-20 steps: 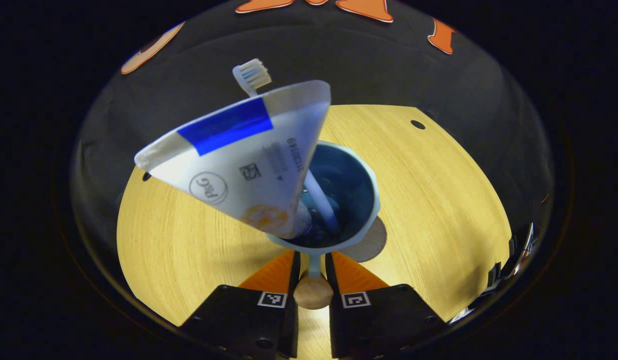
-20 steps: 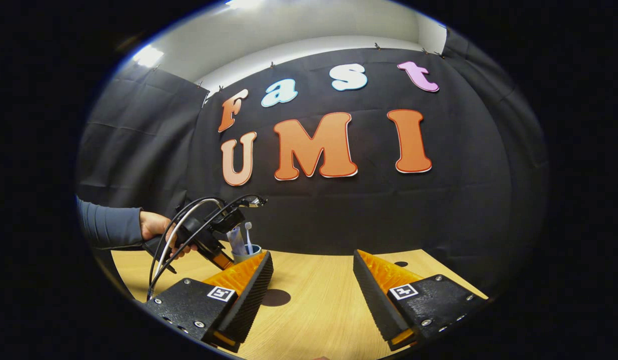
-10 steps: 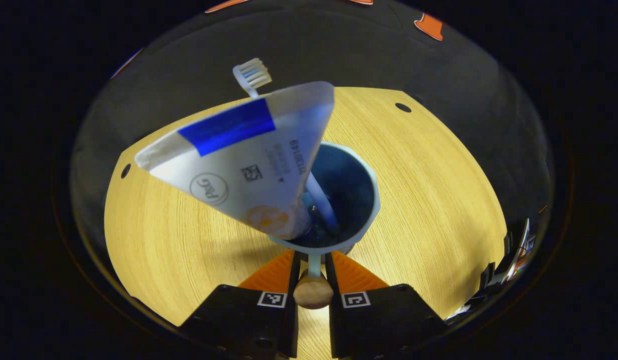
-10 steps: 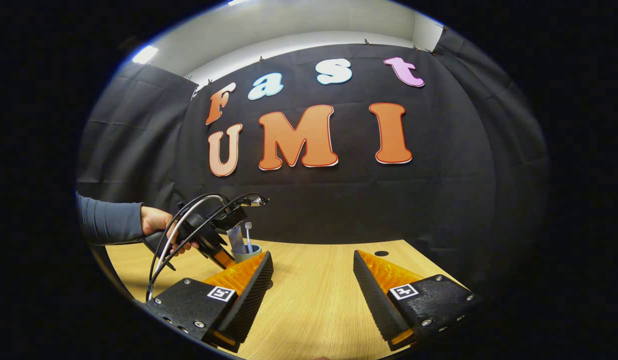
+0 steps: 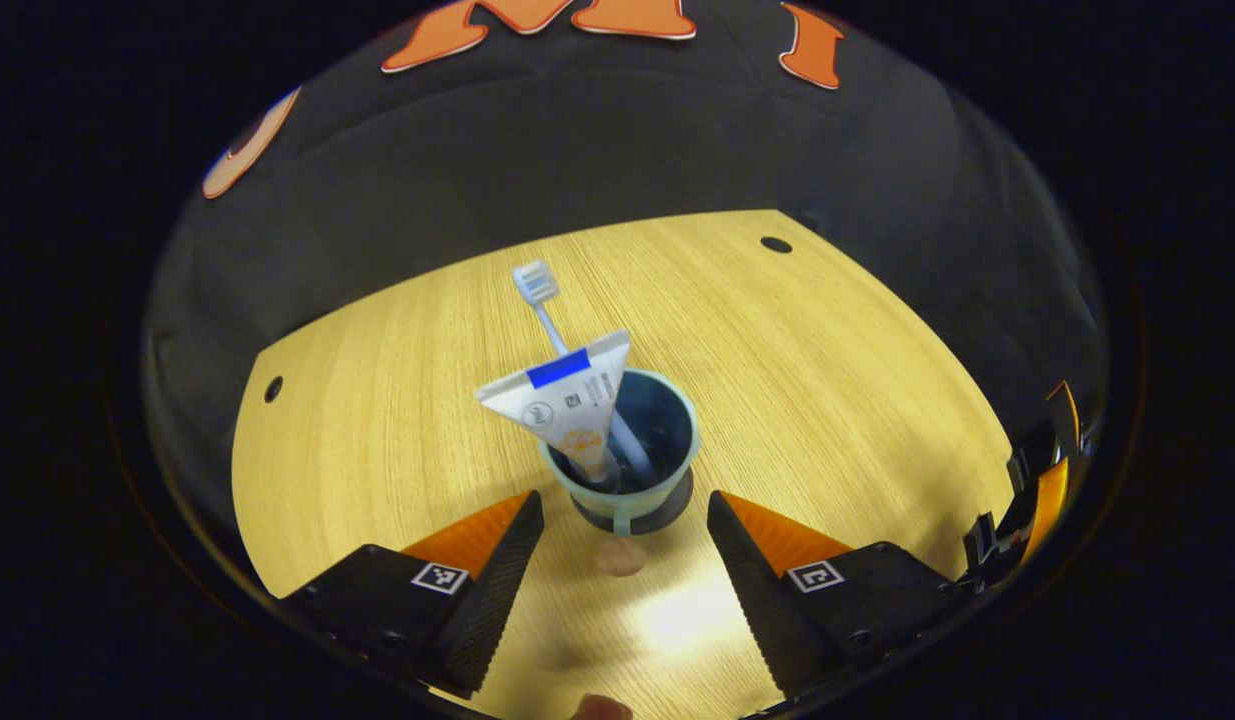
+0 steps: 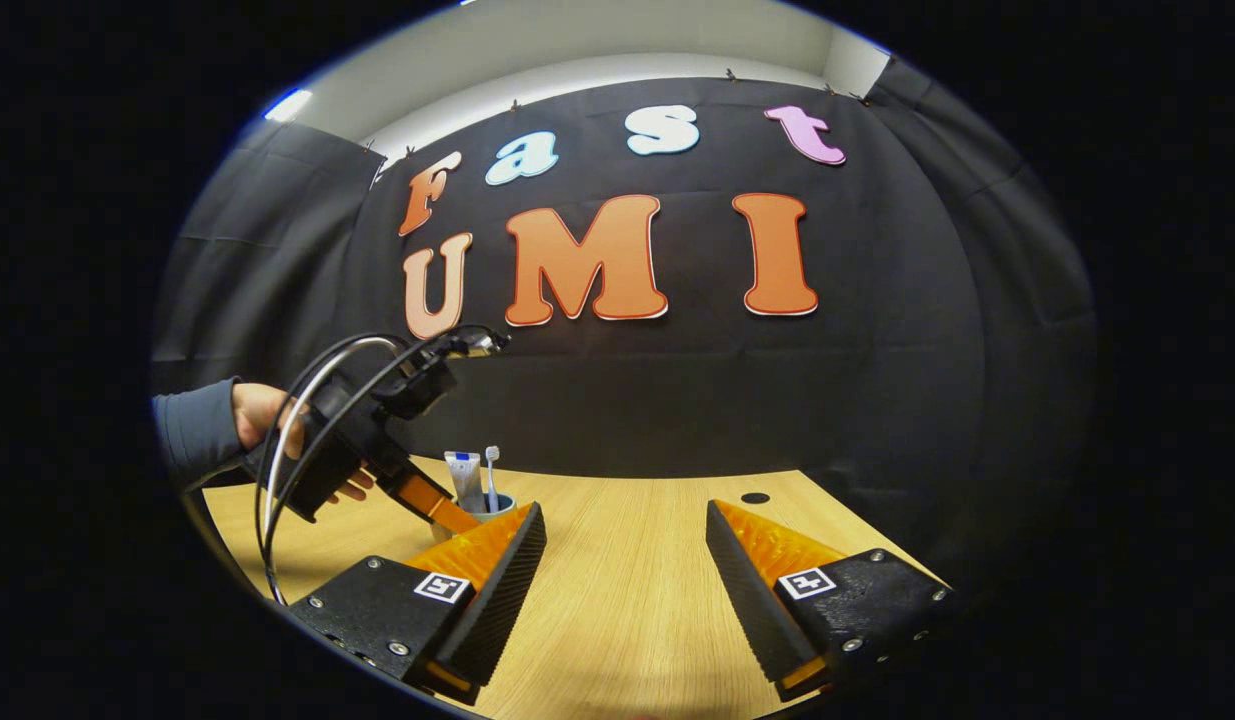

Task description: Put the toothbrush and toothpaste on the desktop into the cup, then pick up the cup and place it on the coaster on the desktop.

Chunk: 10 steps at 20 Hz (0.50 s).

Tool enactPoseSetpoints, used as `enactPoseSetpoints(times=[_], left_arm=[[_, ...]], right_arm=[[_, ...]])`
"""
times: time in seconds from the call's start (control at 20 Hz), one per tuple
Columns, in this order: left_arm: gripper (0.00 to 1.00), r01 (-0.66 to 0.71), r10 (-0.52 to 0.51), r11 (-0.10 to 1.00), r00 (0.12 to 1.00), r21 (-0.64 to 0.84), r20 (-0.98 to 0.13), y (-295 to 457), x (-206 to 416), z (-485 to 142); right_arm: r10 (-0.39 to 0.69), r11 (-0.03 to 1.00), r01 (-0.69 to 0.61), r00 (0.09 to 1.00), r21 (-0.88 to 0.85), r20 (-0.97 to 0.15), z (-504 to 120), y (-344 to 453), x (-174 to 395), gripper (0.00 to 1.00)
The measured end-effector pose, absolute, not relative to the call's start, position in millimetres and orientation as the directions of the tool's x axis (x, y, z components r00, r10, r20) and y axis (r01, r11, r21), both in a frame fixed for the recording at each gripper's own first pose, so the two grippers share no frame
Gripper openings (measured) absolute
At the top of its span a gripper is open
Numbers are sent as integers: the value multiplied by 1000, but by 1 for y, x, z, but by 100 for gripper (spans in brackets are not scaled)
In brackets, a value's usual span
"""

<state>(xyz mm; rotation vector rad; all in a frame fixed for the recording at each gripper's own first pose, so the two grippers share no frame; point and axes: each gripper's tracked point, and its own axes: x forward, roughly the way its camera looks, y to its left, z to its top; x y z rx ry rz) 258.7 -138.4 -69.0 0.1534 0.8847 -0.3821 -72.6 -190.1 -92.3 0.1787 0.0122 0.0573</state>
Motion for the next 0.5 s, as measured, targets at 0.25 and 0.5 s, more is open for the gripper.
enactPoseSetpoints(times=[0.25, 0.5], left_arm=[[100, 356, -247, 933, 727, 44, -641, -136, 265, -57], [100, 238, -188, 967, 908, 91, -376, -130, 266, -37]], right_arm=[[41, 987, -45, 999, 153, 27, -73, -175, -57, 96], [36, 990, -46, 996, 137, 77, -53, -154, -46, 96]])
